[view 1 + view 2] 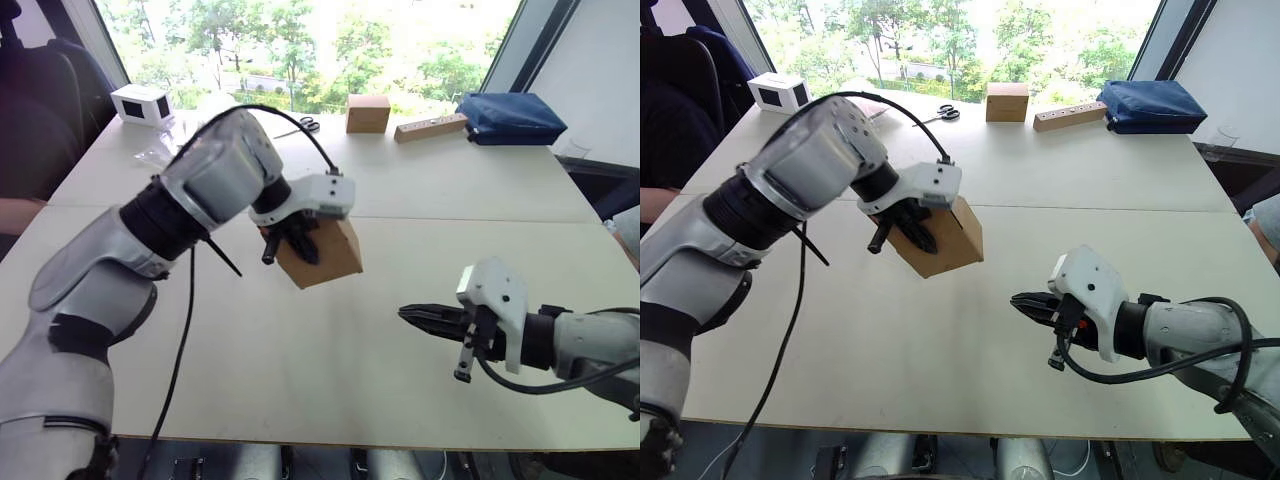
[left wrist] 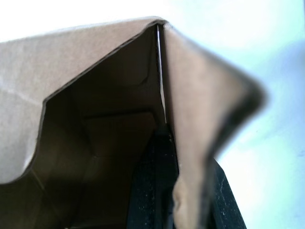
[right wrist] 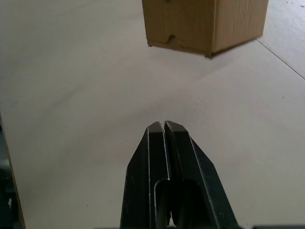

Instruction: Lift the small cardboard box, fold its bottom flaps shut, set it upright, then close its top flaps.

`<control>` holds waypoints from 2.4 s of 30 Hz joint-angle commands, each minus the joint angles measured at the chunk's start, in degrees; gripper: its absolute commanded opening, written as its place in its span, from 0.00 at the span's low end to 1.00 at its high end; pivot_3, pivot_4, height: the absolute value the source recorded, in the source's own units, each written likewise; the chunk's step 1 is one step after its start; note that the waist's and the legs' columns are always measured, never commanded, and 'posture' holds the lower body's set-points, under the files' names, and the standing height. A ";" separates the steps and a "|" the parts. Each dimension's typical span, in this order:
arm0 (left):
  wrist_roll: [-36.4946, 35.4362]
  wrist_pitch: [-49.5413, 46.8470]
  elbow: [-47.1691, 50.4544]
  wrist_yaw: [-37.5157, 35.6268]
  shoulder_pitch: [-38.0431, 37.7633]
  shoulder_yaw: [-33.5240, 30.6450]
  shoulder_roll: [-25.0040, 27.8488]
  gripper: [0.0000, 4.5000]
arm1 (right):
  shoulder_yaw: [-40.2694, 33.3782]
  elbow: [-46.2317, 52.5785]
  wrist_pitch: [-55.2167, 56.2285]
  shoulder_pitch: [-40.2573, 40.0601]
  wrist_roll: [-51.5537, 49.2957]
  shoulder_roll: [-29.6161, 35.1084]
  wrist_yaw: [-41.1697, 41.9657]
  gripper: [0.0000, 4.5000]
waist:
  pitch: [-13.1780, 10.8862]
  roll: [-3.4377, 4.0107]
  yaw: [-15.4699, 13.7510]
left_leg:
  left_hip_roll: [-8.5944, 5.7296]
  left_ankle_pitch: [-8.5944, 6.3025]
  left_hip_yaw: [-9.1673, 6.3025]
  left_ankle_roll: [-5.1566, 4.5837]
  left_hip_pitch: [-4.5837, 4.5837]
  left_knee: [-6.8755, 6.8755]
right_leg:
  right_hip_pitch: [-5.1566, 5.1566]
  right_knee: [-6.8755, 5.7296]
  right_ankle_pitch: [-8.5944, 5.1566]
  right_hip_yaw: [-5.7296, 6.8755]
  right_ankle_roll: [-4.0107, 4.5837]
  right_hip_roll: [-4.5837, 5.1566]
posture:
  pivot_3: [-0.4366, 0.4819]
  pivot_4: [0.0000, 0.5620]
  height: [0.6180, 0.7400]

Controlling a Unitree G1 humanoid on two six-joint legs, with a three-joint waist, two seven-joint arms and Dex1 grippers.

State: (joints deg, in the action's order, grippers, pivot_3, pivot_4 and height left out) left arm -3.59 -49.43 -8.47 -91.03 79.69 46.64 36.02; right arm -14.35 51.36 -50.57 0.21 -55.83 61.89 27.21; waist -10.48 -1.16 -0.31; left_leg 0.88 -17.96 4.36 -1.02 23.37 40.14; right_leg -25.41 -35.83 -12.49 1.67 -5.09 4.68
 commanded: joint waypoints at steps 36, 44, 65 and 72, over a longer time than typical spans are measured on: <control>-5.25 2.48 -5.32 -1.47 7.88 -1.48 -3.42 0.99 | 8.20 -5.26 1.11 5.86 12.36 -9.24 0.82 0.00 | 0.02 0.03 -0.34 | 0.00 -0.02 -0.03 -0.04 -0.01 0.09 | 0.00 -0.14 0.07 0.01 -0.17 0.00 | 0.48 0.27 1.00; -10.71 5.32 -17.31 8.45 4.55 -21.75 -6.33 0.99 | 4.47 -14.37 7.20 7.04 13.97 -14.66 3.95 0.00 | 0.02 0.02 -0.44 | -0.03 -0.02 -0.01 -0.04 0.00 0.13 | 0.02 -0.13 0.08 0.03 -0.18 0.01 | 0.48 0.27 1.00; -14.48 1.36 23.10 49.70 -56.56 -52.10 -5.77 0.41 | 23.78 -41.83 24.71 21.05 38.09 -27.65 12.57 0.00 | 0.05 0.03 -0.36 | -0.05 0.10 0.00 0.17 -0.09 0.26 | 0.16 -0.27 0.13 0.10 -0.18 0.30 | 0.48 0.27 1.00; -15.35 2.52 21.85 52.07 -60.38 -48.55 -10.22 0.23 | 24.44 -42.69 24.66 20.94 39.55 -29.20 14.10 0.00 | 0.11 0.05 -0.46 | -0.02 0.06 -0.02 0.11 -0.17 0.22 | 0.22 -0.31 0.13 0.15 -0.18 0.26 | 0.48 0.27 1.00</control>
State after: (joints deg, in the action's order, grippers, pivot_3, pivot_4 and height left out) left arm -18.50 -48.21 12.79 -39.68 18.23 -2.39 26.06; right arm 10.87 7.75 -26.63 20.59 -16.49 32.85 40.92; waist -10.36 -1.11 -0.77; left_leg 0.86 -17.91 4.32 -0.92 23.16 40.35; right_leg -25.15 -36.13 -12.37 1.83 -5.27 4.94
